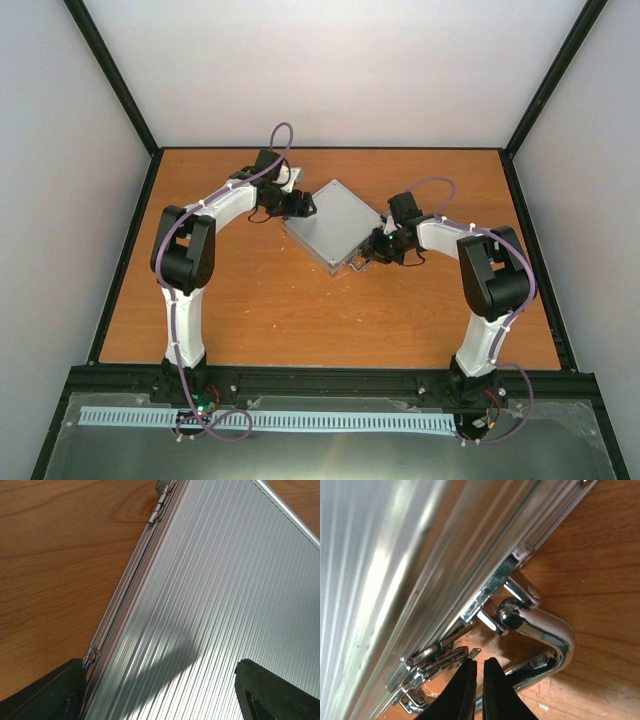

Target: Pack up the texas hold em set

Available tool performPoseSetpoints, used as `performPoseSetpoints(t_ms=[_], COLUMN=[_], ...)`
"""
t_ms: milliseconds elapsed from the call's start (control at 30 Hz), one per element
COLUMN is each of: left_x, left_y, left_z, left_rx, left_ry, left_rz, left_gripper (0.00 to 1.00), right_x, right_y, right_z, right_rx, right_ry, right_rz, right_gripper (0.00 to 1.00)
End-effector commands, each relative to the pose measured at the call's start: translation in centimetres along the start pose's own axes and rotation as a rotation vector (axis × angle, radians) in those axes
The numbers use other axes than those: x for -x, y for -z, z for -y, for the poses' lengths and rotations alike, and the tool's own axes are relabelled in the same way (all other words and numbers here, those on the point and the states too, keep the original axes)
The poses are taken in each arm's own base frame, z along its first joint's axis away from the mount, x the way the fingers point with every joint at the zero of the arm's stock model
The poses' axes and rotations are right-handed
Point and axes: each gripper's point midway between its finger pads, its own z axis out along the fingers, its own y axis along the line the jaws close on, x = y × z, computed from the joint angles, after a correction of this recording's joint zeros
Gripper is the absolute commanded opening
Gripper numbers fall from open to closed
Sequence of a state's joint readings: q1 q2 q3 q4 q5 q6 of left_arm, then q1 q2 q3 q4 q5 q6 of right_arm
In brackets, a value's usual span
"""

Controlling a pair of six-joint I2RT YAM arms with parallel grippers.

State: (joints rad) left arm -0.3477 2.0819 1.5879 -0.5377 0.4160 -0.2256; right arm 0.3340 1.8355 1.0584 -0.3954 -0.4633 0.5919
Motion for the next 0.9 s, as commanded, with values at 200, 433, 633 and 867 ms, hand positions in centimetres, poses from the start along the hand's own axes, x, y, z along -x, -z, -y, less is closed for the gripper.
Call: performPoseSetpoints(t_ms=[200, 433, 633, 867], left_x=[-1.3, -1.3, 1.2, 2.7], left_y=[0.6, 1.1, 4.7, 9.3], left_z=[1.6, 1.7, 2.0, 1.6], left_rx=[-0.047, -0.042, 0.032, 0.078], left_ry=[0.023, 0.027, -0.001, -0.013], left_rz=[-0.050, -0.033, 0.091, 0.209], left_gripper=[0.81, 0.82, 0.93, 1.00], right_x=[-0.8, -0.3, -0.3, 0.8], right_y=[-2.0, -2.1, 1.7, 8.1], right_z=[0.1, 0.1, -0.3, -0.5], right_rx=[0.016, 0.003, -0.054, -0.071], right_ry=[-0.006, 0.012, 0.126, 0.223], right_rz=[-0.043, -0.033, 0.038, 0.184], right_gripper=[0.09, 0.09, 0.17, 0.65])
